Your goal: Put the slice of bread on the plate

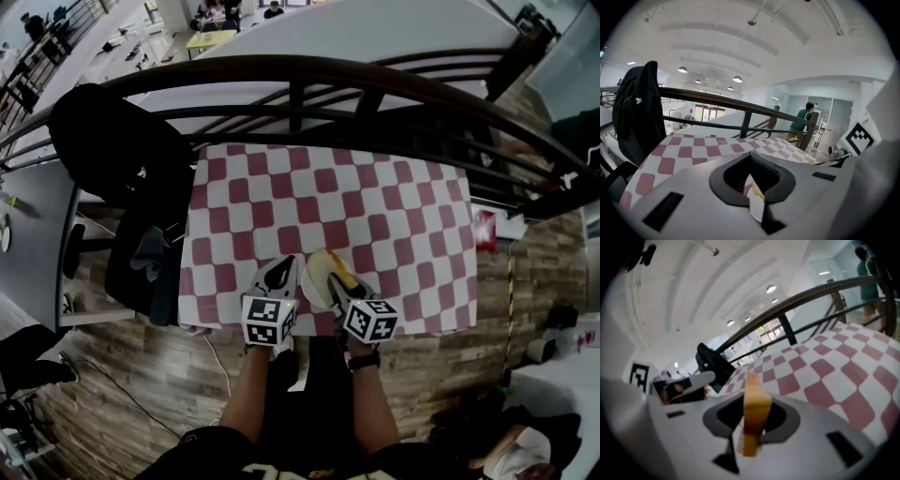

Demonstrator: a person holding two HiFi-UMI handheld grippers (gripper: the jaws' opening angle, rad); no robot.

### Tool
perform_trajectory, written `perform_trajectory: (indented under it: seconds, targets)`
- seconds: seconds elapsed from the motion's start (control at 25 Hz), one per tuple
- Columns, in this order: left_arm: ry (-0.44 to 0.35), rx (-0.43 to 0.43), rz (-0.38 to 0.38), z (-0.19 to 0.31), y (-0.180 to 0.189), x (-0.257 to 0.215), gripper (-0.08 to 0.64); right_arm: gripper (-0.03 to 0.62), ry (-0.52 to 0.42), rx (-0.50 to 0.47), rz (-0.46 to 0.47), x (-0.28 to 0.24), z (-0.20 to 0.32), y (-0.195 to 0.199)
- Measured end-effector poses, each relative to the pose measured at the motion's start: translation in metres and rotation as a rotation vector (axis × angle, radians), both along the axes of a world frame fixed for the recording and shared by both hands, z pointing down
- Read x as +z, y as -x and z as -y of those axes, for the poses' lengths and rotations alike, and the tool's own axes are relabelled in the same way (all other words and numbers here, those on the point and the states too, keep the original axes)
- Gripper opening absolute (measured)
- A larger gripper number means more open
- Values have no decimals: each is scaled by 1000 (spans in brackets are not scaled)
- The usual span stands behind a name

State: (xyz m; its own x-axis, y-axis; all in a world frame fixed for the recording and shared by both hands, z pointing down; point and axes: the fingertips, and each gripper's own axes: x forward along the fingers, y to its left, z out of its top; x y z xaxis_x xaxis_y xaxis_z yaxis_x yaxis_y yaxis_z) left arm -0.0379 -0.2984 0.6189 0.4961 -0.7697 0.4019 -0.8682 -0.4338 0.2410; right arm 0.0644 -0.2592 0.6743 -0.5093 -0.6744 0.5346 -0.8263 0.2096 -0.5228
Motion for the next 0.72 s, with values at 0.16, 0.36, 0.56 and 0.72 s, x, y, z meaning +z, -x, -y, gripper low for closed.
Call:
perform_trajectory:
  seconds: [0.16, 0.36, 0.56, 0.72]
  targets:
    - [51, 13, -2, -9, 2, 24, 17, 101, 52, -2, 60, 17, -8, 8]
    - [100, 27, 24, -12, 0, 49, 17, 101, 135, -7, 62, 48, -8, 14]
    - [117, 27, 34, -8, 6, 57, 17, 101, 135, 3, 8, 59, 0, 11]
    - [128, 29, 39, -6, 6, 63, 17, 104, 106, -69, -122, 65, 5, 9]
